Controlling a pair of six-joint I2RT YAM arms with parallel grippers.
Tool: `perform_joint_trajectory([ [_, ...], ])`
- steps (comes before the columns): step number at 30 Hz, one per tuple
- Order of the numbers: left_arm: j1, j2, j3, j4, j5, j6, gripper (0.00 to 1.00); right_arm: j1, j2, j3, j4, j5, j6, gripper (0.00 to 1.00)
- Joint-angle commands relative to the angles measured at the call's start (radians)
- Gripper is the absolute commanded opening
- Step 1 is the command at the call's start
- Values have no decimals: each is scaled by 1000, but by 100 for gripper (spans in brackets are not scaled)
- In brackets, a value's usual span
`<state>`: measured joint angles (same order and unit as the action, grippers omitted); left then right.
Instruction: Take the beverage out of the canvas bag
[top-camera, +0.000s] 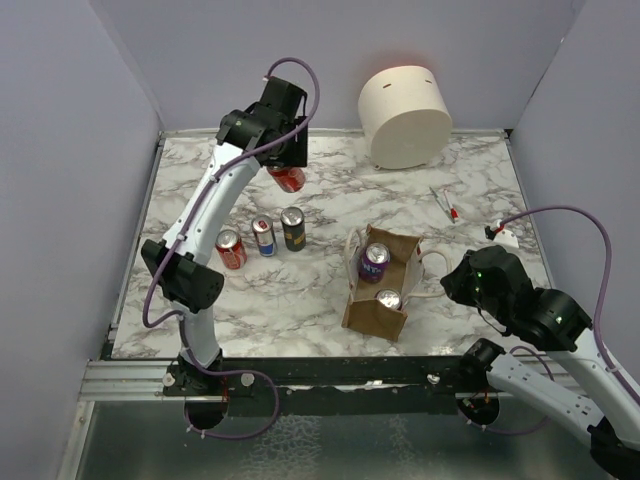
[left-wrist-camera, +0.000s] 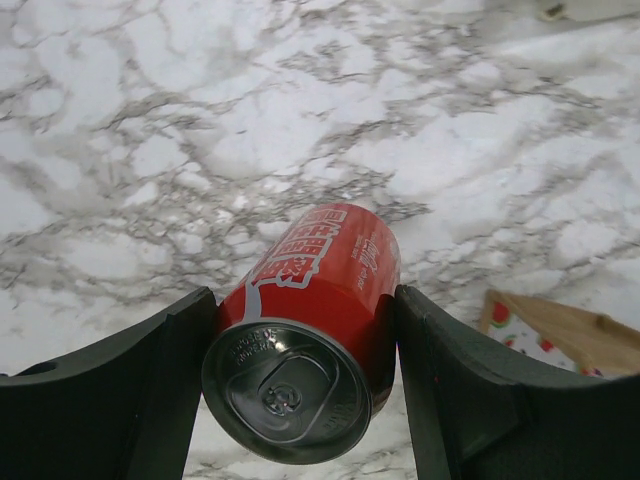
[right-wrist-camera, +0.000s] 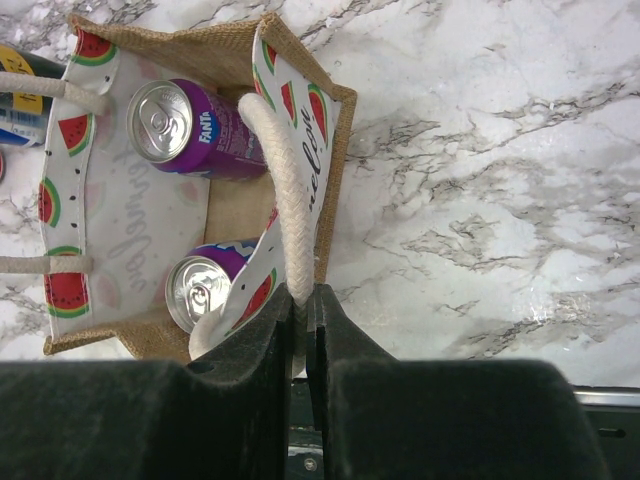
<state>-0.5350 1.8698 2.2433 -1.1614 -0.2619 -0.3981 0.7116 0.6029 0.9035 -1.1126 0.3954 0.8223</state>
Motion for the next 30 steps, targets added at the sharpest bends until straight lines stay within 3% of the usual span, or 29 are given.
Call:
perform_joint_trajectory([
  [1,125,-48,-53,38,-78,10,0,2,-10,1,17,-4,3,9],
  [9,346,-134,-338,80,-256,-76,0,1,-24,-3,30,-23,-16,9],
  [14,480,-236,-554,148,-293,-104,0,2,-35,-7,41,-36,-31,10],
  [22,574,-408,-911,259,-241,-182,0,2,-52,-9,55,-57,-54,10],
  [30,588,-485,-1097,338,-181,-220,0,2,-32,-11,63,-69,-66,11],
])
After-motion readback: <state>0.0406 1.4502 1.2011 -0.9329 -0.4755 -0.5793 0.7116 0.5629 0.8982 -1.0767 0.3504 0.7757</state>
